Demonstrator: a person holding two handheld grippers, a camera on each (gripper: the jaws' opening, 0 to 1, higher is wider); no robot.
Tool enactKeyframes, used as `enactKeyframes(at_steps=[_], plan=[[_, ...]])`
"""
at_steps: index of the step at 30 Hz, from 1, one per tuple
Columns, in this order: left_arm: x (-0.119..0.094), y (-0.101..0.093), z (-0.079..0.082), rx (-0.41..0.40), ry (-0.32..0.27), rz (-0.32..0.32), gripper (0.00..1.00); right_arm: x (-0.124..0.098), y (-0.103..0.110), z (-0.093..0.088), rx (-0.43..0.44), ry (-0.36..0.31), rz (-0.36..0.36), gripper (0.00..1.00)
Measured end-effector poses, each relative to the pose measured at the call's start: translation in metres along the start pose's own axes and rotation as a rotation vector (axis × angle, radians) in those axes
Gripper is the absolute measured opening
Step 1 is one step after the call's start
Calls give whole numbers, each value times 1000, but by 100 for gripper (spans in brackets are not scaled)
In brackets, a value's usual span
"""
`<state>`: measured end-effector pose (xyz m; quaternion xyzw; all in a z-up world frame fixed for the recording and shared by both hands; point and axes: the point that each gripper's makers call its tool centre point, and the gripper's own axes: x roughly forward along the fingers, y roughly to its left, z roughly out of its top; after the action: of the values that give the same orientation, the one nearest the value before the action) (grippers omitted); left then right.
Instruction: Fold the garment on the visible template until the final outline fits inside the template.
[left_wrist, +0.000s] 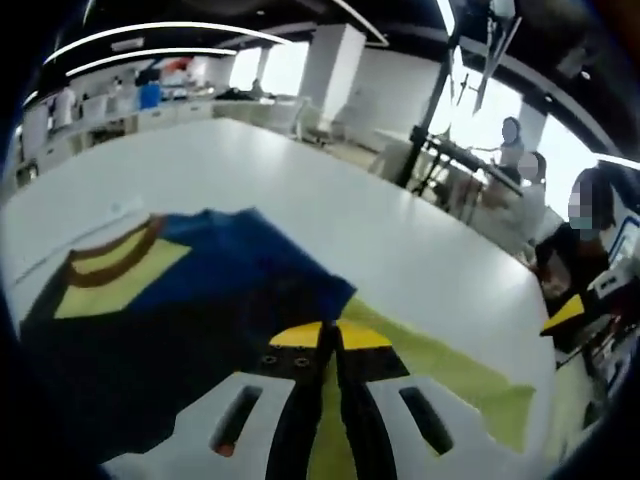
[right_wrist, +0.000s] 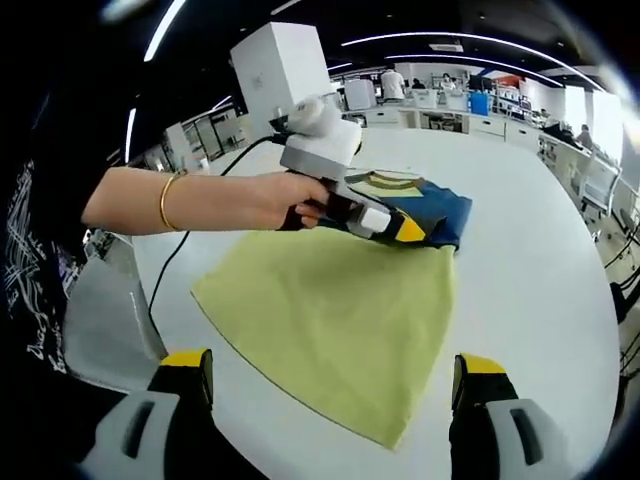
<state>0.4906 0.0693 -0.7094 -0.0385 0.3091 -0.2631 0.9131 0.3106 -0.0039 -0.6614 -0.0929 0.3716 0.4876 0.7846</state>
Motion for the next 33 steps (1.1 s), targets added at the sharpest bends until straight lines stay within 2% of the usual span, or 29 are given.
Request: enactKeyframes(at_steps=[8,13,17,19,22,25,29,33], plan=[[3,-5,-14,19,31,-23,2,4,1,2,0,-1,9,100],[4,-9,-13,38,25,-34,1,4,0,2,2,-1,6,100],[0,-11,-11,36,15,-42,5,3,0,3,4,-4,3,100],[-3,-12,-9,43,6,-43,9,2,0,3,4,-4,1,100],[-9,-5,-5,60,-3,-8,22,2,-1,5,7,-9,-3,100],[-17,-1,-2,65,-12,0,26,1,-2,7,10,-14,-5,100],[-31,9,5,69,-39,47,44,0,-3,10,6,-11,-11,100],[-48,15,8,44,-47,62,52,1,-4,12,4,-12,-10,100]])
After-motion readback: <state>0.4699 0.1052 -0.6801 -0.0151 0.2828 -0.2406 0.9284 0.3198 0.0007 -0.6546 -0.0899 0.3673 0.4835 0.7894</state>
